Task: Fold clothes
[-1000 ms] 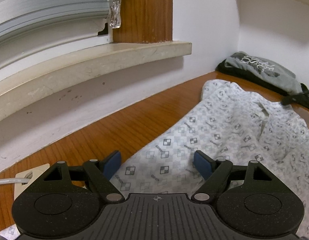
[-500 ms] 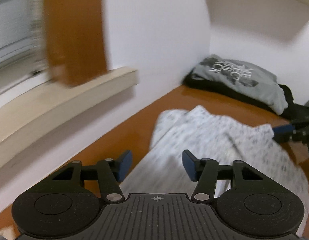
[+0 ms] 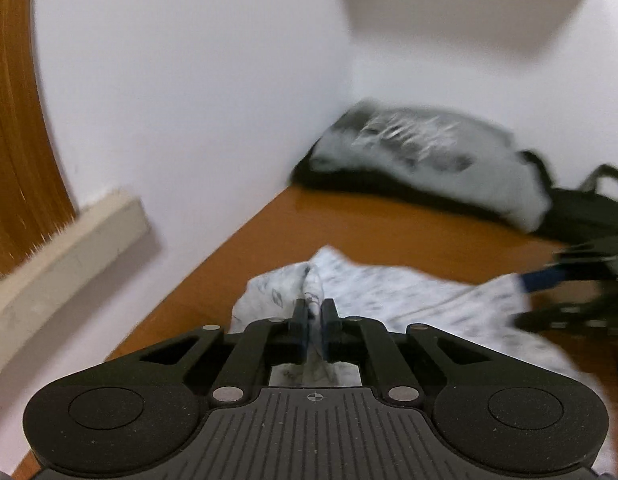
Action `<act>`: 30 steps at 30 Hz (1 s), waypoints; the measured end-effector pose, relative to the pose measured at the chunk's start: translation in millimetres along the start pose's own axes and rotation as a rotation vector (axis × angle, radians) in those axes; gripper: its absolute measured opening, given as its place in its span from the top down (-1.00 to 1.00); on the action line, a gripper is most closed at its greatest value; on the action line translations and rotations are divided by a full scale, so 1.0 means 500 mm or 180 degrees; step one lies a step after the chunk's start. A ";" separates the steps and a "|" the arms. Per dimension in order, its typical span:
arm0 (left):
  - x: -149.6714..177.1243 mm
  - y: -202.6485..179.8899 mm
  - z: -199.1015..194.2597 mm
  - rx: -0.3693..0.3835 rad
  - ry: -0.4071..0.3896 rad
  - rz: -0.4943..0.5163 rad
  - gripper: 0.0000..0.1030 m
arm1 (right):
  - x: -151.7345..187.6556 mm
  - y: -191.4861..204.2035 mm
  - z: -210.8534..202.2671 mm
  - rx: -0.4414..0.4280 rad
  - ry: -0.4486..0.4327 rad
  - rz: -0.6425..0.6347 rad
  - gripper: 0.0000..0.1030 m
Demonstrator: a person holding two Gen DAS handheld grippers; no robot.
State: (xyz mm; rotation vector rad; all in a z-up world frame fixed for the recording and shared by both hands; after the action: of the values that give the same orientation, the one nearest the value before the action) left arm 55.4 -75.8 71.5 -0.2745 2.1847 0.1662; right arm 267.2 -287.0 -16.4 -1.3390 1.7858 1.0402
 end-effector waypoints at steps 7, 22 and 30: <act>0.026 0.010 0.045 -0.0130 0.0243 0.0016 -0.10 | 0.000 -0.001 0.002 -0.0018 -0.0025 0.0003 0.03; 0.095 0.077 -0.033 -0.0266 0.0064 -0.0375 0.38 | 0.003 0.001 0.001 0.0006 -0.0062 -0.0018 0.02; 0.089 0.048 0.045 -0.0421 0.0224 -0.0180 0.39 | -0.006 0.002 0.003 -0.0005 0.0022 0.0109 0.02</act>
State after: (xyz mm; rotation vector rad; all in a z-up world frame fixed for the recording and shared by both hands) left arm 41.6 -53.7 22.7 -0.4219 2.2365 0.2734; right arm 267.2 -284.3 -14.2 -1.3188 1.8190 1.0568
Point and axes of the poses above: each gripper's, at about its wrist camera, not at the fingertips, and z roughly the way its jaws point, y to its left, x to its underside, the point moved 2 cm from there along z, roughly the way its jaws point, and after that the axes turned 3 degrees about -z, right-handed, at the moved point
